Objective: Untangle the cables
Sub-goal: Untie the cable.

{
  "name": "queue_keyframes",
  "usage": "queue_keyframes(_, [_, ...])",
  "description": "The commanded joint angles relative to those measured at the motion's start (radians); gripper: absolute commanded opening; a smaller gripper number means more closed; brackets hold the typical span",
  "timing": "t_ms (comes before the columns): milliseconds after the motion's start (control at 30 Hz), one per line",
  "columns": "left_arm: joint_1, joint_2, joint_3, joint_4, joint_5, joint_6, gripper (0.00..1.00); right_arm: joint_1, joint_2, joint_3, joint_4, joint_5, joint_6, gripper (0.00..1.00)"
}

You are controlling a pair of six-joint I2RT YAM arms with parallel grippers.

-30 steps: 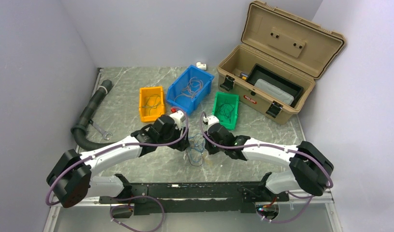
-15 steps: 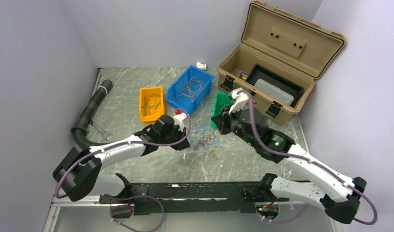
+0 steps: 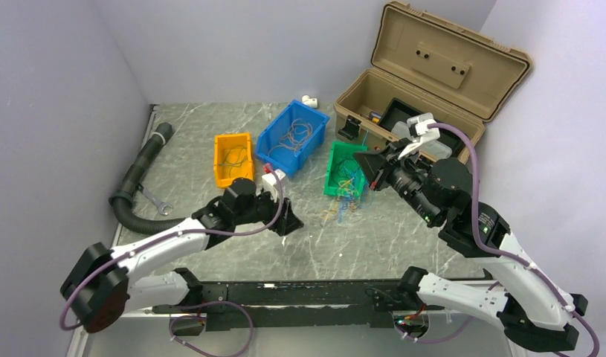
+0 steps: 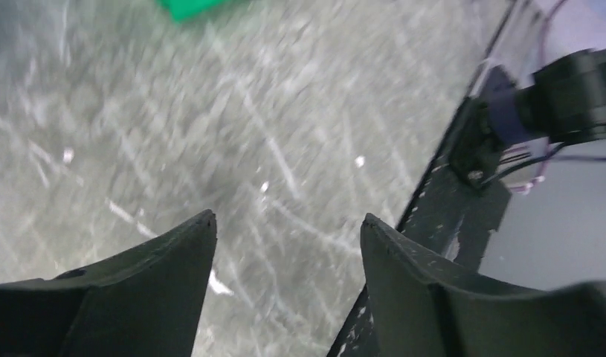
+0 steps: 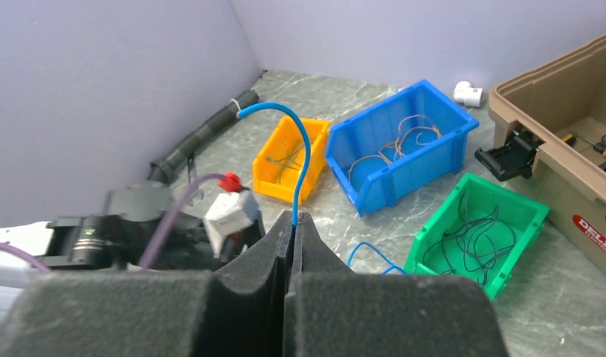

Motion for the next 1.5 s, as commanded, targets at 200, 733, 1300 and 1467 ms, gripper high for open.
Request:
queue_keyframes(200, [-0.042,-0.175,0.074,0.175,-0.055,0.197,0.76,-0.003,0.0,-0.023,-0.03,-0.07,-0.003,0.0])
queue_keyframes(733, [-0.038,-0.354,0.073,0.089,-0.137,0.329,0.85,-0.003,0.018,-0.051,-0.027,-0.161,0.0,0.0])
queue_keyframes(1300, [-0.036,-0.215,0.129,0.231,0.08,0.623,0.75,-0.003,0.016,-0.067,-0.036,-0.362,-0.007,0.0])
queue_keyframes(1467, [-0.044,-0.154,0.173,0.198,0.265,0.618,0.73,-0.003,0.034,-0.045,-0.041,-0.356,0.01,0.0])
